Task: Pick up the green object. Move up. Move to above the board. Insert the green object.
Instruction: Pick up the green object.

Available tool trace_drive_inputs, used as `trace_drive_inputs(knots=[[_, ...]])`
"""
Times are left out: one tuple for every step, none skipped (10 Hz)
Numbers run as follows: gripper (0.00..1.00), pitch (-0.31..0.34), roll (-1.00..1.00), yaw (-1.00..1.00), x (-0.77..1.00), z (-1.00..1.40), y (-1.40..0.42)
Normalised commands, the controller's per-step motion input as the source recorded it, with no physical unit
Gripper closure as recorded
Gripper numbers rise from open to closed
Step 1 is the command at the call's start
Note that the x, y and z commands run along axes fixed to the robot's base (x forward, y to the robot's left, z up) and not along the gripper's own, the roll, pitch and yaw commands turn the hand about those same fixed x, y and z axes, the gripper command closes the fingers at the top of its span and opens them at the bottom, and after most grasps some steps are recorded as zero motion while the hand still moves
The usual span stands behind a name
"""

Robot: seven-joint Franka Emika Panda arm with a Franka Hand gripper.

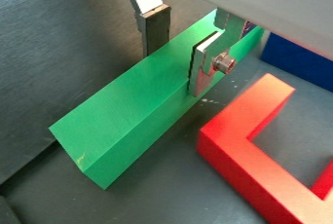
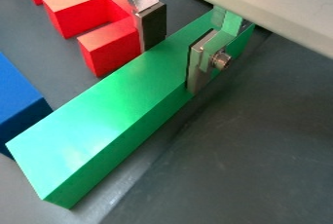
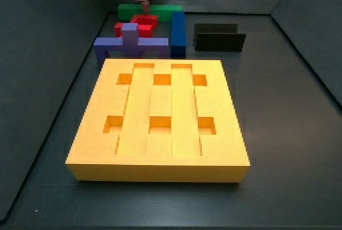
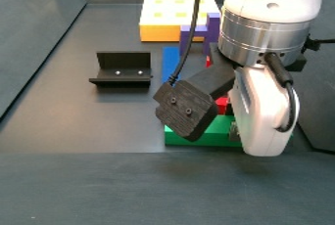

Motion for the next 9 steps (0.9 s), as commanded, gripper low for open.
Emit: trace_drive_inputs(knots=[[1.00, 0.000, 0.00, 0.00, 0.00, 0.00, 0.00], [1.00, 0.000, 0.00, 0.00, 0.00, 0.00, 0.00], [1.00, 0.000, 0.00, 0.00, 0.00, 0.00, 0.00], [1.00, 0.000, 0.00, 0.00, 0.00, 0.00, 0.00], [1.00, 0.000, 0.00, 0.00, 0.00, 0.00, 0.00], [1.00, 0.000, 0.00, 0.00, 0.00, 0.00, 0.00], [1.00, 0.000, 0.00, 0.00, 0.00, 0.00, 0.00], [1.00, 0.000, 0.00, 0.00, 0.00, 0.00, 0.00], [1.00, 0.000, 0.00, 0.00, 0.00, 0.00, 0.00]])
